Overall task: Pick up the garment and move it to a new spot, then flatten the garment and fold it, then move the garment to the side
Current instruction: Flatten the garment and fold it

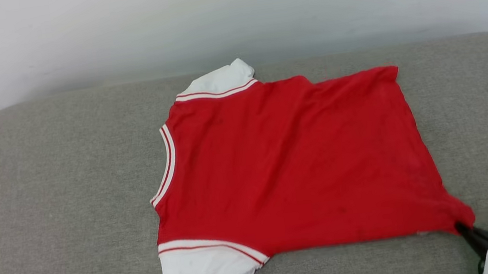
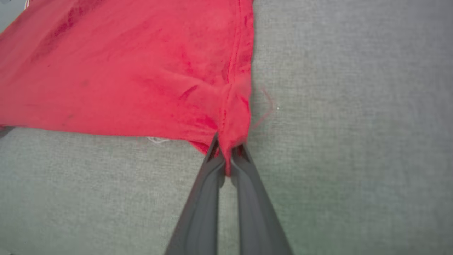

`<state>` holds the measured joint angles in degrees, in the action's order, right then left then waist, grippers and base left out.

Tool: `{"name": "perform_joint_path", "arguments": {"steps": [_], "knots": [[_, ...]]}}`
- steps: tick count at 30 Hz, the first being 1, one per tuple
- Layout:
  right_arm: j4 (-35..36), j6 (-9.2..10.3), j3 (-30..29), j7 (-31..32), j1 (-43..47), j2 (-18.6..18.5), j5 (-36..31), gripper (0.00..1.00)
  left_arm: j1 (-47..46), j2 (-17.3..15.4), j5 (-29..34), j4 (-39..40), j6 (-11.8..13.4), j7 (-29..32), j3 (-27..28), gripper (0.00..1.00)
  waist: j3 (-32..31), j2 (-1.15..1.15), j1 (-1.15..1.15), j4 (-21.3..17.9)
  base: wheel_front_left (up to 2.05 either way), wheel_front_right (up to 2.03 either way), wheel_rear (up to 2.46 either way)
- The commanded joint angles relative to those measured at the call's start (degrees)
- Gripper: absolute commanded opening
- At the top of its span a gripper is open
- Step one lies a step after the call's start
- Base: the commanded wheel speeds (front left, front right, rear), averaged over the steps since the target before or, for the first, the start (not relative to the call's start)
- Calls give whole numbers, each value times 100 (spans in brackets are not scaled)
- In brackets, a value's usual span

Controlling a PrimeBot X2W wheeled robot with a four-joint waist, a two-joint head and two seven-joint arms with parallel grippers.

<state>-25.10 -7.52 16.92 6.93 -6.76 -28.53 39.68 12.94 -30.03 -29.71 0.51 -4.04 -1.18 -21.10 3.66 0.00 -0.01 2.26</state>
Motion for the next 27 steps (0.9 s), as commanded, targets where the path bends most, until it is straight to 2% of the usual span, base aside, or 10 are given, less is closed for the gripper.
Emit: {"name": "perform_joint_path", "arguments": {"steps": [1, 3, 5, 12, 22, 27], "knots": [[117, 7, -50, 66, 198, -36, 18, 0, 157, -58, -15, 83, -20, 48, -27, 0, -36, 0, 1, -40, 0, 0, 0], [609, 7, -302, 380, 771, -89, 54, 0, 624, -177, -178, 442, -9, 312, -141, 0, -117, 0, 1, -105, 0, 0, 0], [814, 7, -423, 550, 1038, -75, 33, 0, 843, -225, -276, 596, 18, 434, -163, 0, -161, 0, 1, -141, 0, 0, 0], [1465, 7, -892, 974, 1663, 150, -44, 0, 1142, -329, -350, 886, 75, 562, -219, 0, -197, 0, 1, -183, 0, 0, 0], [2311, 6, -1424, 1329, 1700, 297, -73, 0, 449, -471, -290, 975, -26, 30, 204, 0, -28, 0, 1, -181, 0, 0, 0], [2583, 5, -1612, 1573, 1490, 317, -149, 0, -157, -453, -285, 1071, -59, -18, 319, 0, 245, 0, 1, -172, 0, 0, 0]]}}
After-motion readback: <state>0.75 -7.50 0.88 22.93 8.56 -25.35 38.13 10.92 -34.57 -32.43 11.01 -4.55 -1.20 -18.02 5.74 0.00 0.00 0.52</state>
